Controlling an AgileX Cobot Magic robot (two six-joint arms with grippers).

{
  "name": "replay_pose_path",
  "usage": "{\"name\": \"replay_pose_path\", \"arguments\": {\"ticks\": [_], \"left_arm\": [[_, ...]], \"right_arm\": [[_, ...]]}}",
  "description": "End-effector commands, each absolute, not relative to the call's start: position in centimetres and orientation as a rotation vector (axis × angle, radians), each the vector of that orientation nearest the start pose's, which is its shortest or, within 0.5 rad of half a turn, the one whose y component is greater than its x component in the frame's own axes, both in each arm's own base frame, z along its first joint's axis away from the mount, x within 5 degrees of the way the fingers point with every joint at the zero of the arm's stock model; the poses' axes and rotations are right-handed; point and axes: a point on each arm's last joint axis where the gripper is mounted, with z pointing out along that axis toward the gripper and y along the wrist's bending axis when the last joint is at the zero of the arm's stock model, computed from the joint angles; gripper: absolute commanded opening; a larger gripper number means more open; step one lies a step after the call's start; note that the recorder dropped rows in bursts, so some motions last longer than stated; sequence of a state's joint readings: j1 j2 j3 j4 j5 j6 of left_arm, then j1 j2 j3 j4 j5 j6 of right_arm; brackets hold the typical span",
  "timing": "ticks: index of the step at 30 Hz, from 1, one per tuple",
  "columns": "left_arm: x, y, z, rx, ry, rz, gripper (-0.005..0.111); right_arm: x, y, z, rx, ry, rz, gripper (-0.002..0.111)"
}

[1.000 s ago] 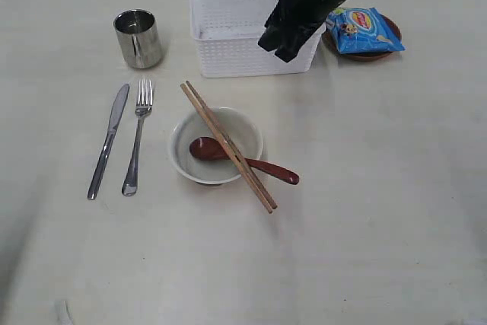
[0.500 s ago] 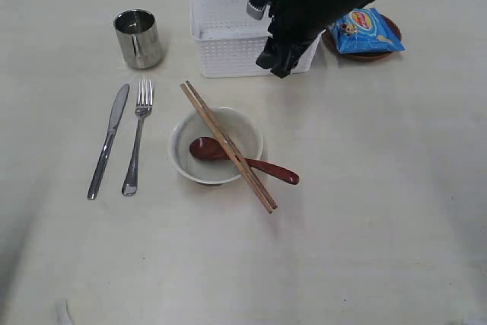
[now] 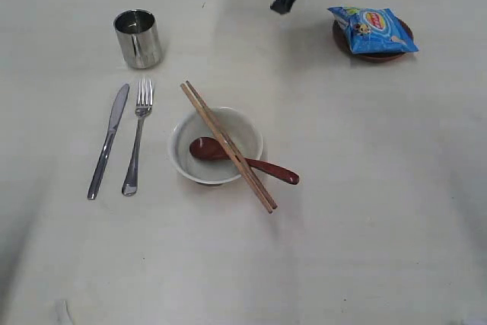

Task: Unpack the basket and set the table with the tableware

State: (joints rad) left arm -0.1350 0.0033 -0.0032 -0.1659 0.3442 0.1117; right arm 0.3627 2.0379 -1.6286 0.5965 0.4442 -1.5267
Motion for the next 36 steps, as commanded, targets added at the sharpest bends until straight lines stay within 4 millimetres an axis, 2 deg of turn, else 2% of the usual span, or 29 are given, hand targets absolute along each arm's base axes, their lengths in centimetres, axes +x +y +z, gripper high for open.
{"name": "replay_pose_path", "arguments": {"ticks": [1, 4, 5, 10, 13, 15, 18, 22, 28, 36], "left_arm": [[5.2, -1.2, 18.3, 0.128, 1.821, -0.181, 0.0], [5.2, -1.2, 18.3, 0.128, 1.821, -0.181, 0.0], [5.2, -1.2, 18.3, 0.128, 1.821, -0.181, 0.0], [5.2, -1.2, 18.3, 0.13, 1.821, -0.18, 0.0], [5.2, -1.2, 18.3, 0.13, 1.821, -0.18, 0.0], [5.2, -1.2, 18.3, 0.13, 1.821, -0.18, 0.0], [5.2, -1.2, 18.3, 0.13, 1.821, -0.18, 0.0], [5.2, -1.2, 18.3, 0.13, 1.821, -0.18, 0.0], [5.2, -1.2, 18.3, 0.13, 1.821, -0.18, 0.0], [5.2, -1.3, 18.3, 0.127, 1.821, -0.184, 0.0]], "right_arm": [[44.9, 14.7, 28.8, -1.124, 1.758, -0.098, -0.001], [46.0, 9.2, 28.8, -0.884, 1.922, -0.09, -0.001], [46.4, 6.0, 28.3, -0.741, 2.027, -0.067, -0.001], [46.6, -3.2, 24.9, -0.272, 2.333, 0.023, -0.001], [46.0, -7.2, 22.1, -0.012, 2.484, 0.075, -0.001], [45.7, -8.5, 20.5, 0.107, 2.556, 0.119, -0.001], [45.7, -8.7, 18.4, 0.174, 2.633, 0.162, -0.001], [46.1, -6.7, 16.4, 0.119, 2.687, 0.187, -0.001], [46.7, -2.4, 14.2, -0.03, 2.744, 0.198, -0.001], [46.6, 3.9, 13.5, -0.255, 2.757, 0.196, -0.001]]}}
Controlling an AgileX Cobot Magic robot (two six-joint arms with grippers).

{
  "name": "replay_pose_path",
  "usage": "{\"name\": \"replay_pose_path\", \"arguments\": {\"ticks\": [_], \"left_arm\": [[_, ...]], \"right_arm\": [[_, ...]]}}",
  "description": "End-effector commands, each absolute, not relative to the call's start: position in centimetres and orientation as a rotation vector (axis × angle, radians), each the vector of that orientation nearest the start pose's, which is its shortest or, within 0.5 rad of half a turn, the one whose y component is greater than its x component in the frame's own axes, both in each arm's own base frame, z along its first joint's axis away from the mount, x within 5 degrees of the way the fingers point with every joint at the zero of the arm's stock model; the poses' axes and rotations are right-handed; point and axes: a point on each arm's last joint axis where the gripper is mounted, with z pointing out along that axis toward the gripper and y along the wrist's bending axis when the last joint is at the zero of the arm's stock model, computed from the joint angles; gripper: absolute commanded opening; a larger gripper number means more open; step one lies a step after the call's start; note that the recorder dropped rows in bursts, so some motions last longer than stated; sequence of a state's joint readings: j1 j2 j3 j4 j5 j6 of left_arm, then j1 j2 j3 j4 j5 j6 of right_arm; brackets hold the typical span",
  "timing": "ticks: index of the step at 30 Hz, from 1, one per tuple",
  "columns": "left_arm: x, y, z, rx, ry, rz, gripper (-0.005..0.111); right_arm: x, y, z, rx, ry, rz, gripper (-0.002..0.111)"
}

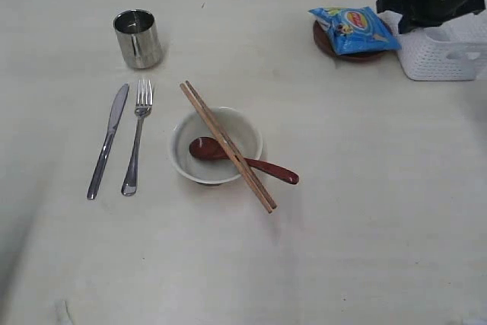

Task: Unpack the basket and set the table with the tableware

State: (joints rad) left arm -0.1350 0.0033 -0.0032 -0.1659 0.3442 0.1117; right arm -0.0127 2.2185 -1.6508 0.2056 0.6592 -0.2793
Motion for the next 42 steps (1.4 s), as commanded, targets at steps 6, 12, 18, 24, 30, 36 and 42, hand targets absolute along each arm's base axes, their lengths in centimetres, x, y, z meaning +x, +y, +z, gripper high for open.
{"name": "replay_pose_path", "arguments": {"ticks": [6, 12, 18, 24, 30, 36, 42], "left_arm": [[5.2, -1.3, 18.3, 0.127, 1.821, -0.184, 0.0], [5.2, -1.3, 18.3, 0.127, 1.821, -0.184, 0.0], [5.2, -1.3, 18.3, 0.127, 1.821, -0.184, 0.0], [5.2, -1.3, 18.3, 0.127, 1.821, -0.184, 0.0], [5.2, -1.3, 18.3, 0.127, 1.821, -0.184, 0.0], [5.2, -1.3, 18.3, 0.127, 1.821, -0.184, 0.0], [5.2, -1.3, 18.3, 0.127, 1.821, -0.184, 0.0]], "right_arm": [[45.7, 8.6, 13.4, -0.405, 2.781, 0.231, -0.001], [44.5, 12.9, 13.4, -0.488, 2.792, 0.265, -0.001], [43.9, 16.5, 13.6, -0.414, 2.753, 0.306, -0.001], [43.3, 19.0, 13.7, -0.419, 2.71, 0.33, -0.001], [43.4, 18.9, 13.8, -0.389, 2.714, 0.325, -0.001], [43.7, 16.7, 15.2, -0.146, 2.734, 0.123, -0.001], [43.2, 16.4, 15.7, 0.119, 2.789, 0.137, -0.001]]}}
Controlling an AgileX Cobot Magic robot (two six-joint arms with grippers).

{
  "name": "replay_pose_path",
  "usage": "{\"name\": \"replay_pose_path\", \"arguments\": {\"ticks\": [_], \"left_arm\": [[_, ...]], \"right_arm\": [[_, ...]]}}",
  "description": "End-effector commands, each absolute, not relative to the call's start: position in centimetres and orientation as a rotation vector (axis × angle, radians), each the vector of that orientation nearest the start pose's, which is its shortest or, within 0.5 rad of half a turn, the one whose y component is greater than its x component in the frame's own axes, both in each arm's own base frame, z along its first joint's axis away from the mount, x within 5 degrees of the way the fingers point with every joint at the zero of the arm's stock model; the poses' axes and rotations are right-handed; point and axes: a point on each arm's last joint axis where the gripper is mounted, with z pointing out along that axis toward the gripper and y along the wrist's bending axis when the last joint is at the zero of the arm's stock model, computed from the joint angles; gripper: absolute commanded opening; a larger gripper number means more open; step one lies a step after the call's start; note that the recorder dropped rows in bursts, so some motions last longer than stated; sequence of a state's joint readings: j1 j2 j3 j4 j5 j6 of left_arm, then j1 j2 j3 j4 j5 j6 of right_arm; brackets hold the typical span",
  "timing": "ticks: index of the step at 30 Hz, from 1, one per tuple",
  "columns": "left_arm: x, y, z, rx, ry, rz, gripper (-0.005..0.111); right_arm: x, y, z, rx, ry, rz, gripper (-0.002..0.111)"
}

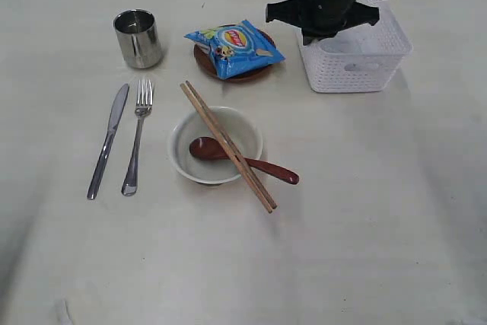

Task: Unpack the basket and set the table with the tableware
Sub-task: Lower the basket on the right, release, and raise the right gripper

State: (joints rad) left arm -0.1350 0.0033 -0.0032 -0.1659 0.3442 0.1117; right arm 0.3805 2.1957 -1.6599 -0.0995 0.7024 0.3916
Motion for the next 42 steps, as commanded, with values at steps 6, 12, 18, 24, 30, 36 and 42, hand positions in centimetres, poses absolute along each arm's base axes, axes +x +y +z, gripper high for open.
{"name": "replay_pose_path", "arguments": {"ticks": [6, 12, 18, 24, 30, 36, 42], "left_arm": [[5.2, -1.3, 18.3, 0.127, 1.821, -0.184, 0.0], [5.2, -1.3, 18.3, 0.127, 1.821, -0.184, 0.0], [5.2, -1.3, 18.3, 0.127, 1.821, -0.184, 0.0], [5.2, -1.3, 18.3, 0.126, 1.821, -0.184, 0.0], [5.2, -1.3, 18.3, 0.126, 1.821, -0.184, 0.0], [5.2, -1.3, 18.3, 0.126, 1.821, -0.184, 0.0], [5.2, -1.3, 18.3, 0.126, 1.821, -0.184, 0.0]], "right_arm": [[42.2, 18.0, 15.6, 0.139, 2.847, 0.199, -0.001], [41.2, 19.1, 15.4, 0.125, 2.897, 0.178, -0.001], [41.0, 19.0, 15.3, 0.125, 2.922, 0.161, -0.001], [41.1, 19.0, 15.3, 0.121, 2.911, 0.168, -0.001], [41.1, 19.1, 15.4, 0.11, 2.902, 0.173, 0.003], [41.2, 19.0, 15.7, 0.106, 2.89, 0.18, 0.055], [42.1, 16.9, 24.6, -0.014, 2.695, 0.057, 0.059]]}}
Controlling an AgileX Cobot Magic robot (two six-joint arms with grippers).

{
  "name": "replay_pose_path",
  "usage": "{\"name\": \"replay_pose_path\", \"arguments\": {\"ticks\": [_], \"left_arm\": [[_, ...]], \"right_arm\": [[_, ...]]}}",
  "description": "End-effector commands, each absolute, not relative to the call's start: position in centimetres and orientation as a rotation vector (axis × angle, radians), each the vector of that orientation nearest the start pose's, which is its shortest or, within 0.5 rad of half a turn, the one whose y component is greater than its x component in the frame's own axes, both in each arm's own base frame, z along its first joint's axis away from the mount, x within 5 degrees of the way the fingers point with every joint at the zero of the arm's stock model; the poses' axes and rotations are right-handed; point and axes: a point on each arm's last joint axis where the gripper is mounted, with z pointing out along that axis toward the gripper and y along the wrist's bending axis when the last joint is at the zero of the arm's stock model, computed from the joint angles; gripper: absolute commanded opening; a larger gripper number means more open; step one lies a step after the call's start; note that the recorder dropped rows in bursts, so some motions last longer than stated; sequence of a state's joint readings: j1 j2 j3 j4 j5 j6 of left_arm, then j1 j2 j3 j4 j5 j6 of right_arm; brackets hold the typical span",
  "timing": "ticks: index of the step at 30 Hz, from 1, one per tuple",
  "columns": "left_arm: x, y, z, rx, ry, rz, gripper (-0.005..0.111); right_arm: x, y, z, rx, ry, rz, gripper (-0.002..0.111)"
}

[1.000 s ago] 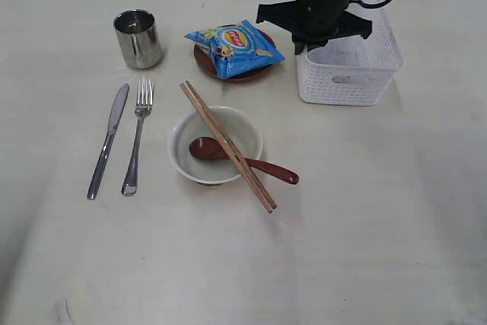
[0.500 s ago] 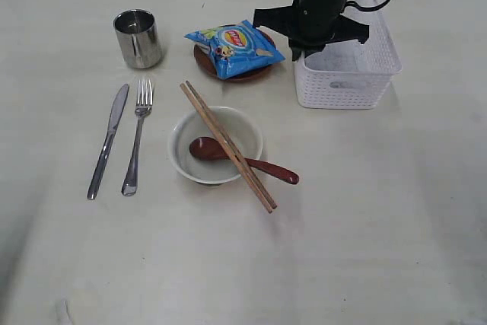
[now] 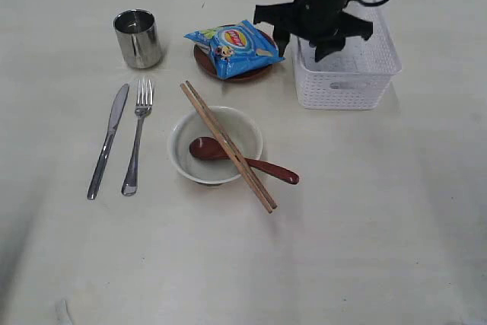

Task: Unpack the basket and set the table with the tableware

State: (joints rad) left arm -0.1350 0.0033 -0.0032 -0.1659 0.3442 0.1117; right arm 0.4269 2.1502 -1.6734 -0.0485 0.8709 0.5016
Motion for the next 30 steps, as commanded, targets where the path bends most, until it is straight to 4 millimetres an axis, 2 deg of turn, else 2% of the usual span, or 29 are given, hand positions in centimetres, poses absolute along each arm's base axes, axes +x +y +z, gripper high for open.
{"name": "replay_pose_path", "arguments": {"ticks": [1, 2, 3, 4, 5, 6, 7, 8, 9, 11, 12, 15, 17, 23, 30], "left_arm": [[5.2, -1.3, 18.3, 0.126, 1.821, -0.184, 0.0], [5.2, -1.3, 18.3, 0.128, 1.821, -0.183, 0.0], [5.2, -1.3, 18.3, 0.128, 1.821, -0.183, 0.0], [5.2, -1.3, 18.3, 0.128, 1.821, -0.183, 0.0], [5.2, -1.3, 18.3, 0.128, 1.821, -0.183, 0.0], [5.2, -1.3, 18.3, 0.128, 1.821, -0.183, 0.0], [5.2, -1.3, 18.3, 0.128, 1.821, -0.183, 0.0], [5.2, -1.3, 18.3, 0.128, 1.821, -0.183, 0.0], [5.2, -1.3, 18.3, 0.128, 1.821, -0.183, 0.0], [5.2, -1.3, 18.3, 0.128, 1.821, -0.183, 0.0], [5.2, -1.3, 18.3, 0.128, 1.821, -0.183, 0.0], [5.2, -1.3, 18.3, 0.128, 1.821, -0.183, 0.0], [5.2, -1.3, 18.3, 0.128, 1.821, -0.183, 0.0], [5.2, -1.3, 18.3, 0.128, 1.821, -0.183, 0.0], [5.2, -1.3, 18.3, 0.126, 1.821, -0.185, 0.0]], "right_arm": [[42.0, 16.7, 26.3, -0.033, 2.661, 0.037, 0.059], [41.5, 16.3, 29.5, -0.084, 2.605, 0.024, 0.055], [41.0, 16.1, 31.7, -0.159, 2.559, 0.026, 0.042], [40.4, 15.9, 33.2, -0.193, 2.525, 0.038, 0.028], [39.6, 15.6, 35.0, -0.191, 2.471, 0.064, 0.006], [38.9, 15.3, 36.2, -0.17, 2.421, 0.096, 0.001], [37.4, 15.0, 38.1, -0.173, 2.341, 0.135, 0.0], [36.3, 14.9, 38.1, -0.19, 2.302, 0.157, 0.0], [33.9, 14.8, 39.7, -0.219, 2.192, 0.212, 0.0], [29.8, 14.5, 38.6, -0.319, 2.068, 0.263, 0.0], [28.3, 14.1, 38.9, -0.345, 2.017, 0.271, 0.0], [24.2, 12.6, 38.6, -0.386, 1.907, 0.303, 0.0], [21.9, 11.3, 38.3, -0.383, 1.892, 0.307, 0.0], [16.3, 8.0, 37.8, -0.361, 1.928, 0.28, 0.0], [11.6, 5.2, 39.7, -0.318, 1.817, 0.304, 0.0]]}}
